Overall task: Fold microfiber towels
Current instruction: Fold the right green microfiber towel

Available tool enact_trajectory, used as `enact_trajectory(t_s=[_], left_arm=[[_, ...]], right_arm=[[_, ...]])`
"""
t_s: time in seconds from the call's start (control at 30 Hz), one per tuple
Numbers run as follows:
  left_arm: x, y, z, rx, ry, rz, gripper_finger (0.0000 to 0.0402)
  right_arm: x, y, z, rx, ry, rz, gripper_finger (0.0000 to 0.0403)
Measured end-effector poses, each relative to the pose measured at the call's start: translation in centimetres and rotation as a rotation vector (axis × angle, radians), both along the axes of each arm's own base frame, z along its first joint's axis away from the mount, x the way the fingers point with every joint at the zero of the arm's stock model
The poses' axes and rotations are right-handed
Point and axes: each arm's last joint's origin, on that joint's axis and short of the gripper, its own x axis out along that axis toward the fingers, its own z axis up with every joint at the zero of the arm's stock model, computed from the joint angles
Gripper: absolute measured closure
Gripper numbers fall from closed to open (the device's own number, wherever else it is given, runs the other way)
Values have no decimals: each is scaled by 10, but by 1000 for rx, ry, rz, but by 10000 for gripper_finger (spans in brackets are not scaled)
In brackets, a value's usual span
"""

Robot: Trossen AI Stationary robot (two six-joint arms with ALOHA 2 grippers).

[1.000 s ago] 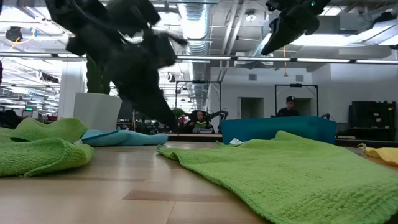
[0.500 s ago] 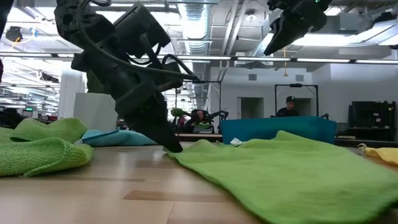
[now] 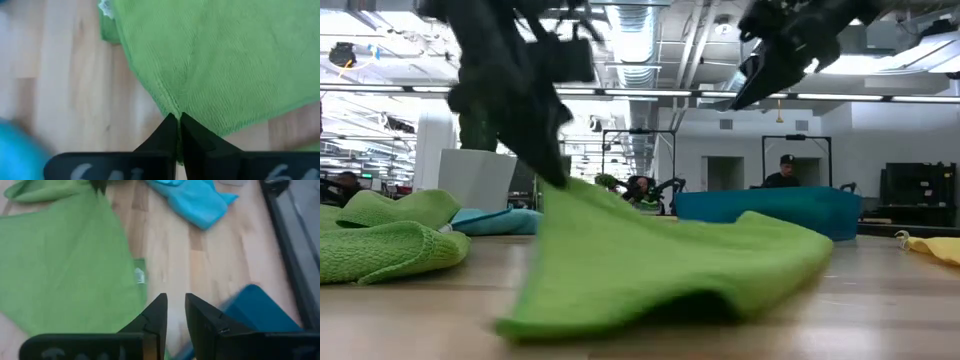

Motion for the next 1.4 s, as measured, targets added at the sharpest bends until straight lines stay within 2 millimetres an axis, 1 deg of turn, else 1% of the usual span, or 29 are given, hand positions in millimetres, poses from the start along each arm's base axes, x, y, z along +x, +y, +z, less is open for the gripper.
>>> enact_trajectory(t_s=[0.17,0.27,0.37,0.5,0.63,0.73,0.83,0.97,1.07,1.2,1.33,1.4], left_arm=[[-10,-11,51,28,-10,-14,399],[-19,-17,68,32,5,-13,398],[-27,-21,82,17,-2,-9,398],[-40,-25,87,25,81,32,398],[-49,-28,88,37,135,63,398],[-53,-30,87,44,156,73,398],[-55,-32,87,40,163,86,398],[-60,-37,86,39,186,95,398],[-62,-41,86,40,189,87,398],[-63,-43,86,48,186,78,398],[-63,-43,86,50,188,76,398],[-64,-42,86,53,190,76,398]], right_arm=[[21,4,-21,17,35,68,306],[34,7,-38,-2,75,121,289],[44,8,-59,-13,140,152,260],[52,4,-81,-6,217,153,214],[55,-3,-95,5,265,134,183],[56,-10,-102,9,289,119,175],[57,-18,-110,14,310,94,177],[51,-33,-124,38,403,39,181],[47,-43,-126,62,424,5,184],[46,-45,-120,61,386,14,186],[52,-43,-100,-7,253,56,186],[55,-43,-96,-26,204,78,187]])
